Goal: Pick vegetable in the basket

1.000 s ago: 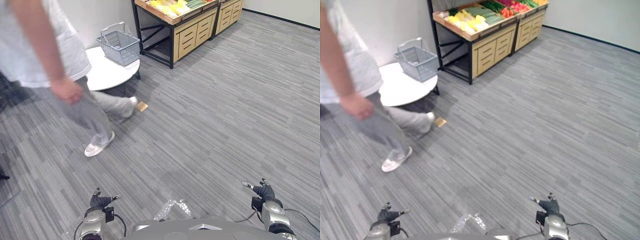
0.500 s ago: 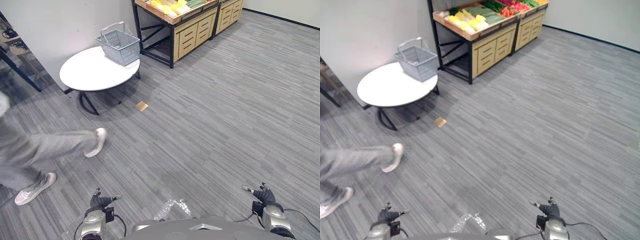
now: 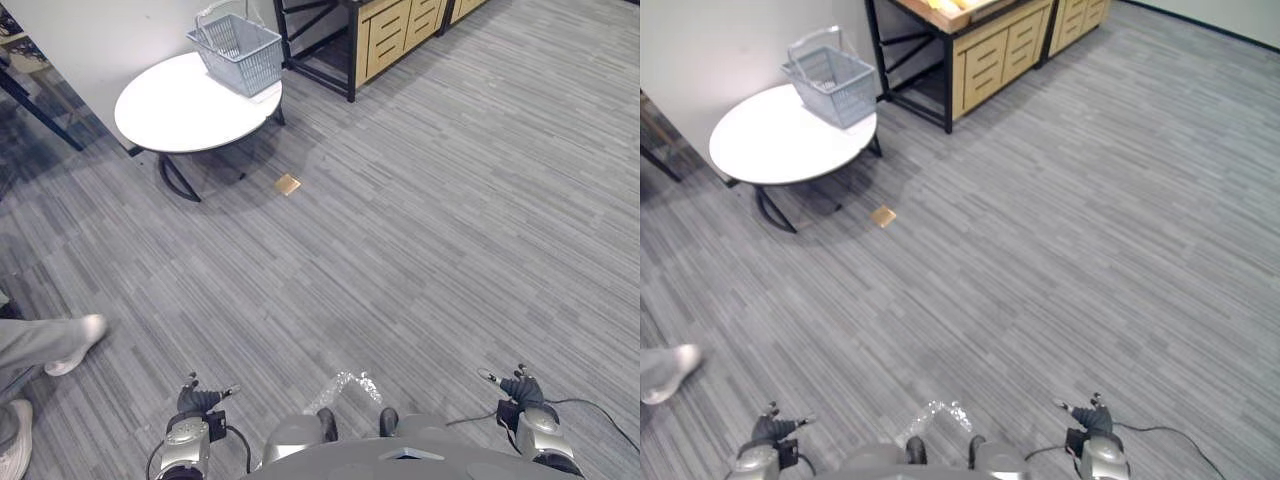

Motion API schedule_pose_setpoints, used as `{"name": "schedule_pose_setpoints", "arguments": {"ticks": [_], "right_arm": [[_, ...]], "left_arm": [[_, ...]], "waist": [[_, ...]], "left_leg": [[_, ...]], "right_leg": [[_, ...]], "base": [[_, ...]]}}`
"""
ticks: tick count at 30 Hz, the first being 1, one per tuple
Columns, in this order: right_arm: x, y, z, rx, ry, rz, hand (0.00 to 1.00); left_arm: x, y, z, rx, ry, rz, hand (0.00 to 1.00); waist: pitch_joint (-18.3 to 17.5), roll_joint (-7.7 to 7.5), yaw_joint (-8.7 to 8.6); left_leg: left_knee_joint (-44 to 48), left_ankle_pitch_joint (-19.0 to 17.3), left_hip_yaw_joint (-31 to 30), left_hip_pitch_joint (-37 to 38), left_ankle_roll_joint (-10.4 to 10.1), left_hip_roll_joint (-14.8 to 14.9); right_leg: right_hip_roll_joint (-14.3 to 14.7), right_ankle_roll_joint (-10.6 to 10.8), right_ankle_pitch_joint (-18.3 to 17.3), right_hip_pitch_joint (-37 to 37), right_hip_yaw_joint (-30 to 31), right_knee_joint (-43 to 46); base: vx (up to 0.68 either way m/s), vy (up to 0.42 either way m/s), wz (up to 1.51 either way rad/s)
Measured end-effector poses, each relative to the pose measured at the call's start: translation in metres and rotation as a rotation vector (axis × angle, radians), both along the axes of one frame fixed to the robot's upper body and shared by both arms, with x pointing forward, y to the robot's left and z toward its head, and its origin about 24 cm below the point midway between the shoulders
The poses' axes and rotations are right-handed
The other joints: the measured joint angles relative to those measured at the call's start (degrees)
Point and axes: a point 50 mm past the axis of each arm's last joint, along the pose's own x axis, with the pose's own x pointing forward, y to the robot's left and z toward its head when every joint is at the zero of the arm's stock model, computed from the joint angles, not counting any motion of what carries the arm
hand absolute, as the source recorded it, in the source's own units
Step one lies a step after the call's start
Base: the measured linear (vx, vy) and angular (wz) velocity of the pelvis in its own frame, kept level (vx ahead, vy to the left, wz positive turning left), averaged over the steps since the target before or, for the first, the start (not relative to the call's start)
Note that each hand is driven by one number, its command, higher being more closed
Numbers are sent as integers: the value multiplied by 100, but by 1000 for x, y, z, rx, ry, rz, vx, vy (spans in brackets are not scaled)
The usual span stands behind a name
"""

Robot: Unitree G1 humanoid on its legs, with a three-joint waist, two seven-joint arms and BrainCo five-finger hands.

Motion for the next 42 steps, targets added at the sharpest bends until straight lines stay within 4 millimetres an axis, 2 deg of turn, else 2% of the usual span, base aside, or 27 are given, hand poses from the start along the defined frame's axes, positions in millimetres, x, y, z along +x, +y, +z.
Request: {"name": "schedule_pose_setpoints", "arguments": {"ticks": [2,4,5,6,7,9,10,11,12,13,14,16,17,19,21,22,24,25,26,27,30,33,34,36,38,41,42], "right_arm": [[15,-6,10,-31,-46,6,0],[30,-11,20,-45,-89,11,0],[36,-16,23,-56,-96,5,0],[36,-21,22,-67,-73,1,0],[33,-16,15,-48,-39,6,0],[37,-4,11,-19,-38,28,0],[37,4,8,2,-32,46,0],[37,5,7,5,-31,47,0],[38,11,6,14,-30,67,0],[45,20,7,12,-38,110,0],[46,23,7,9,-37,129,0],[51,34,9,-18,-40,216,0],[59,38,18,-64,-73,273,0],[76,42,40,-143,-164,341,0],[88,40,63,-224,-249,371,0],[94,33,76,-285,-285,385,0],[105,22,94,-376,-313,404,0],[117,17,111,-446,-355,418,0],[120,15,118,-484,-367,427,0],[126,7,135,-581,-384,456,0],[142,-2,169,-796,-404,518,0],[167,26,194,-885,-490,607,0],[175,44,201,-908,-533,667,0],[179,56,206,-923,-571,713,0],[185,63,219,-939,-621,723,0],[192,60,241,-991,-663,710,0],[192,52,245,-1032,-649,711,0]], "left_arm": [[3,-6,-1,-13,-8,-13,0],[6,-8,-1,-21,-18,-20,0],[5,-10,-2,-29,-13,-21,0],[3,-10,-2,-42,-19,3,0],[0,-8,-3,-41,-12,14,0],[2,-6,-2,-35,-16,10,0],[1,-7,-2,-34,-12,5,0],[0,-7,-2,-35,-11,5,0],[-5,-5,-4,-32,3,8,0],[-9,-4,-4,-24,19,-5,0],[-10,-3,-4,-14,23,-19,0],[-4,2,0,19,26,-69,0],[2,3,4,33,7,-94,0],[17,4,14,69,-39,-141,0],[36,6,25,102,-102,-172,0],[50,3,32,113,-150,-189,0],[62,4,39,130,-191,-206,0],[63,9,43,149,-195,-209,0],[62,11,43,154,-192,-208,0],[55,7,36,135,-169,-203,0],[39,-7,20,76,-115,-191,0],[21,-16,9,33,-74,-156,0],[15,-19,5,18,-59,-151,0],[14,-20,5,17,-57,-149,0],[13,-19,5,19,-56,-146,0],[9,-20,3,10,-51,-133,0],[6,-24,1,-2,-48,-124,0]], "waist": [[-6,-43,12],[8,-74,92],[-9,-4,190],[-5,54,294],[-1,-24,332],[-19,-195,312],[-11,-364,309],[-9,-395,309],[-10,-515,329],[-7,-523,308],[-6,-520,289],[-18,-555,278],[4,-498,233],[21,-458,56],[28,-439,-83],[42,-404,-118],[44,-370,-116],[31,-407,-96],[9,-457,-92],[29,-252,-62],[-14,268,-8],[16,382,2],[85,389,162],[114,329,304],[119,289,365],[139,261,417],[87,360,408]], "left_leg": [[-973,-21,54,-268,-37,-105],[-2685,498,1,-402,-81,-404],[-3883,1091,-142,-414,-145,-498],[-4174,1652,-277,-490,-114,-510],[-4010,1930,-320,-493,282,-652],[-3868,1681,-311,-512,502,-847],[-3631,1397,-200,-350,681,-939],[-3603,1321,-178,-292,703,-953],[-3570,1051,-109,65,720,-1016],[-3646,745,-111,581,691,-1009],[-3725,645,-124,799,684,-1008],[-3926,409,-145,1335,650,-1034],[-4160,370,-210,1698,603,-1047],[-4500,357,-441,2124,554,-1036],[-4663,295,-732,2376,454,-988],[-4714,197,-956,2499,308,-911],[-4733,22,-1247,2629,51,-728],[-4781,-158,-1352,2839,-217,-600],[-4815,-247,-1426,2949,-333,-554],[-4766,-427,-1599,3201,-475,-284],[-3968,-55,-1918,2960,-394,157],[-1204,949,-2336,1738,-302,418],[10,735,-2088,1238,-220,554],[399,505,-1530,852,-51,601],[59,309,-816,440,54,543],[-1867,236,-9,16,127,13],[-3128,972,64,40,243,-217]], "right_leg": [[-183,93,-153,69,25,-13],[-437,234,-230,122,132,-177],[-515,303,-224,247,190,-389],[-581,507,-270,405,269,-553],[-725,500,-286,469,317,-491],[-868,542,-64,234,355,3],[-989,884,195,95,500,687],[-1005,954,263,79,526,824],[-1053,1492,682,-71,679,1567],[-946,1729,1703,-398,775,2675],[-919,1788,2195,-560,768,3146],[-905,1746,2019,-1326,606,4709],[-964,1667,1596,-1770,261,5224],[-999,1319,1060,-2338,-189,5127],[-984,973,697,-2705,-405,4068],[-969,910,702,-2816,-457,2866],[-977,923,1155,-2901,-435,897],[-1016,966,1550,-2939,-257,-199],[-1063,979,1568,-2940,-153,-329],[-887,1074,2164,-2923,-148,179],[-560,778,1371,-2967,-355,1112],[-457,426,846,-2266,-737,1146],[-406,313,784,-1631,-903,792],[-423,298,775,-1029,-1013,361],[-518,331,795,-559,-1193,-58],[-805,532,747,-232,-1406,-387],[-822,751,656,-57,-1532,-456]], "base": [[338,133,1],[411,207,-23],[499,358,-42],[510,356,-39],[516,358,-17],[541,286,12],[563,287,12],[703,299,-10],[554,208,-23],[650,240,-23],[476,150,-11],[398,70,0],[356,22,20],[483,-27,62],[599,-194,94],[488,-263,106],[528,-366,97],[571,-422,66],[728,-537,79],[606,-452,58],[524,-390,39],[587,-364,45],[499,-201,27],[480,-157,32],[480,-62,43],[396,132,39],[502,221,60]]}}
